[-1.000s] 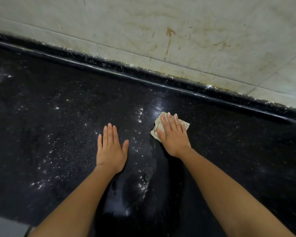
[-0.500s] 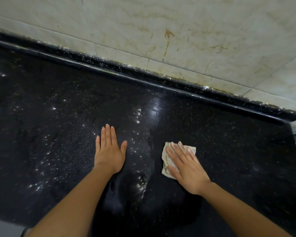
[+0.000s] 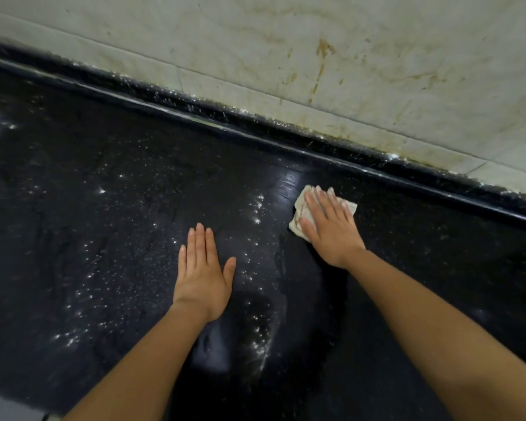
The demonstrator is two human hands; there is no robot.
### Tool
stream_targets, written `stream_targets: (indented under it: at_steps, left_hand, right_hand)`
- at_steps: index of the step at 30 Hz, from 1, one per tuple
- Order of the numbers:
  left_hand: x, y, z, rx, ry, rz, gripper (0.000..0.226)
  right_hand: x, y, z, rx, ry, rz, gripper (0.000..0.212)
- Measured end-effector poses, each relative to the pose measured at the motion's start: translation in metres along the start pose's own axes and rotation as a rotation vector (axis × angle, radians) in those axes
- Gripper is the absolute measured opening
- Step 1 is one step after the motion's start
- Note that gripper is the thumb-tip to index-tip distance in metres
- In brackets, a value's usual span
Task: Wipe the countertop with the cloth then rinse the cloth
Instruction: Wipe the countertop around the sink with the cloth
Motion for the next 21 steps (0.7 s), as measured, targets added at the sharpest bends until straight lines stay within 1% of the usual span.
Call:
stream_targets:
  at_steps: [5,13,17,21]
  left_hand:
    - [-0.001,-0.001,0.002,-0.005,-0.006,0.000,0.079]
    - [0.001,-0.002,0.003,-0.005,-0.047,-0.020,0.082]
    - [0.007,0.001,0.003,0.012,-0.111,-0.006,0.070]
    - [0.012,0.002,0.003,0.009,-0.147,-0.015,0.069]
  right_hand:
    - [0.018,-0.017,0.062,-0.002,0.030,0.013,0.062]
    - [0.018,-0.054,0.091,0.079,0.030,0.005,0.062]
    - [0.018,-0.081,0.101,0.097,0.002,0.018,0.062]
    - [0.019,-0.087,0.106,0.149,-0.008,0.034,0.063]
Point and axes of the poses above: each hand's wrist, its own z-axis towards the middle knuckle, its own x-axis out of the back of the hand, y = z × x, the point moved 2 cm from there along z, towards the middle knuckle, and after that the axes turned 5 degrees about -x, right-handed, at the moved point
